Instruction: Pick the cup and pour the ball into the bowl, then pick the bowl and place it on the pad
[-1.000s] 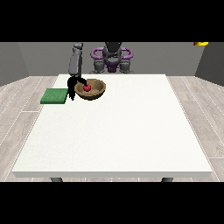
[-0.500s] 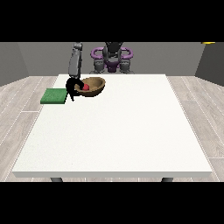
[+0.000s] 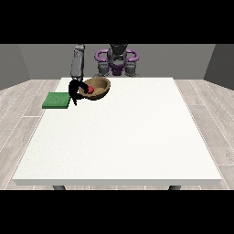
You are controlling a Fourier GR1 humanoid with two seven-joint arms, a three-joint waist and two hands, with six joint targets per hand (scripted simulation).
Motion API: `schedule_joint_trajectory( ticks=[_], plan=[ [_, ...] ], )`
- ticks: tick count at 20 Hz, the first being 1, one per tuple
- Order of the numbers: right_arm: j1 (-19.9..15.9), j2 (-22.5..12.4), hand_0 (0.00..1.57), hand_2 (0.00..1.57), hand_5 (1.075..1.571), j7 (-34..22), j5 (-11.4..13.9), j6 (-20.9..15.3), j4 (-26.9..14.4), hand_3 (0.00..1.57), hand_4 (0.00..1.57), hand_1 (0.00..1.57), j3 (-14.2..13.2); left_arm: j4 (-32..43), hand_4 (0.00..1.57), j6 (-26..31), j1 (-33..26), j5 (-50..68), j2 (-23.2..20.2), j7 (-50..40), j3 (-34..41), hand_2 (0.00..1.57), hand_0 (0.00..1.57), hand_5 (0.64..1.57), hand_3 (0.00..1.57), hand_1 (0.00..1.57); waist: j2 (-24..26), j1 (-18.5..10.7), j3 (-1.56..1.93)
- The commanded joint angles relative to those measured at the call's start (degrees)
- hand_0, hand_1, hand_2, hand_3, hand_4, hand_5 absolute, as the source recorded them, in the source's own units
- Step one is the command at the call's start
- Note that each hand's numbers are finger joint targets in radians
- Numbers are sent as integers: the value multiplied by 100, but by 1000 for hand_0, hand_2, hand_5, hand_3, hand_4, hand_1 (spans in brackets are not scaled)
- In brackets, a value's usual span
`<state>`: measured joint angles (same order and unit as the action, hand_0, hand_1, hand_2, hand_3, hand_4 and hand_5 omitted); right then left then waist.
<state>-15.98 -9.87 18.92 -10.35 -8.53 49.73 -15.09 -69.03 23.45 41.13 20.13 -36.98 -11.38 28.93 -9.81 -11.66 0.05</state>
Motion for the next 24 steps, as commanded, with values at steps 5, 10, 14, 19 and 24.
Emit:
schedule_joint_trajectory(
  ticks=[5,10,14,19,24],
  plan=[
    [-134,-1804,1571,1571,1556,-2021,269,33,259,973,1056,1571,-71,542,1199,135,-281,-8,-314,211,316,0,0,1538,0,0,31,476,-34],
    [-201,-2459,1571,1571,1568,-2693,388,589,398,679,1085,1571,53,711,1203,238,-813,-179,-246,590,294,0,0,1541,0,0,437,781,-13],
    [-592,-3005,1571,1571,1564,-2764,127,962,130,566,1085,1571,-376,817,1205,270,-782,-124,-480,776,425,0,0,1545,0,0,185,897,-6],
    [-837,-2957,1571,1571,1568,-2768,191,997,25,381,1123,1571,-360,1193,1210,453,-1002,-164,-623,1354,514,0,0,1550,0,0,-146,896,-7],
    [-1028,-2695,1571,1571,1568,-2418,179,877,-300,489,1073,1571,-454,1211,1215,381,-1015,-179,-614,1677,480,0,0,1553,0,0,-308,885,-5]
  ],
)
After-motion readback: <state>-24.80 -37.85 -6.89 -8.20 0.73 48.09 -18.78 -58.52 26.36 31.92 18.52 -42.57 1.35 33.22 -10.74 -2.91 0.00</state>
